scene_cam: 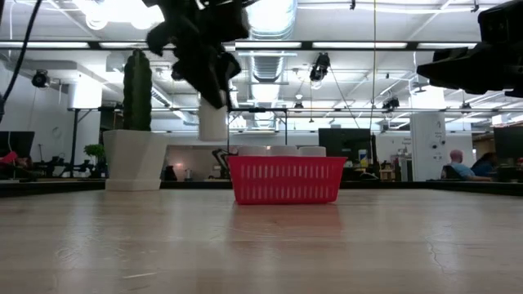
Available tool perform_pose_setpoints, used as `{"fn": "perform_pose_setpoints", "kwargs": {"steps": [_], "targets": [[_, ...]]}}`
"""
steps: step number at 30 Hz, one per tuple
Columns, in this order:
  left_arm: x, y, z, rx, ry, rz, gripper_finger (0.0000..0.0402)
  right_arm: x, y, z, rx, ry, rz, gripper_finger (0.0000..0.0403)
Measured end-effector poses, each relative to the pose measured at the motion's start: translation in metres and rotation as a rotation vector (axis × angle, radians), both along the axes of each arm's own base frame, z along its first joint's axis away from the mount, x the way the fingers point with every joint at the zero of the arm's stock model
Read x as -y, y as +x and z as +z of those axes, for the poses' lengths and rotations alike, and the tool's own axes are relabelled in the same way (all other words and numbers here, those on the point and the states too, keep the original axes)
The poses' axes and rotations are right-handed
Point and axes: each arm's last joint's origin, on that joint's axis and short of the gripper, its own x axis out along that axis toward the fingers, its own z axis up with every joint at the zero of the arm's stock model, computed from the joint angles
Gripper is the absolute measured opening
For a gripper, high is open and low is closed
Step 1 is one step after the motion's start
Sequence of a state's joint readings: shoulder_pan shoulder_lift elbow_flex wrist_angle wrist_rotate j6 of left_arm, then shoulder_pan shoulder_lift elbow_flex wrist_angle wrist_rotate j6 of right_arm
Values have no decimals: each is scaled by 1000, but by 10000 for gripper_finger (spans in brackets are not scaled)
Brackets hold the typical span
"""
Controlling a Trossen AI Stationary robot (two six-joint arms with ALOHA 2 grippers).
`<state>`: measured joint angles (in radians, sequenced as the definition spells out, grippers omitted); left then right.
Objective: Pick and place pill bottles into a basket
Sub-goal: Put the white pill bottle into the red bin
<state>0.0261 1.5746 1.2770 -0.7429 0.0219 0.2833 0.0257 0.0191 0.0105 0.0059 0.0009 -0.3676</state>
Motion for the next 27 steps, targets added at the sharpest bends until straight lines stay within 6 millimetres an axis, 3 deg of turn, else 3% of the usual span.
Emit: {"fn": "perform_pose_setpoints", "kwargs": {"steps": [5, 15, 20, 27], "targets": [[1, 19, 8, 33, 9, -19, 132, 0, 1, -1, -10, -1, 0, 8], [0, 43, -8, 17, 28, -42, 132, 0, 1, -1, -8, -2, 0, 9], [0, 51, -21, -20, 49, -56, 132, 0, 1, -1, -10, -2, -1, 9], [0, 53, -22, -2, 64, -49, 133, 0, 1, -1, -9, -1, -1, 9]]}}
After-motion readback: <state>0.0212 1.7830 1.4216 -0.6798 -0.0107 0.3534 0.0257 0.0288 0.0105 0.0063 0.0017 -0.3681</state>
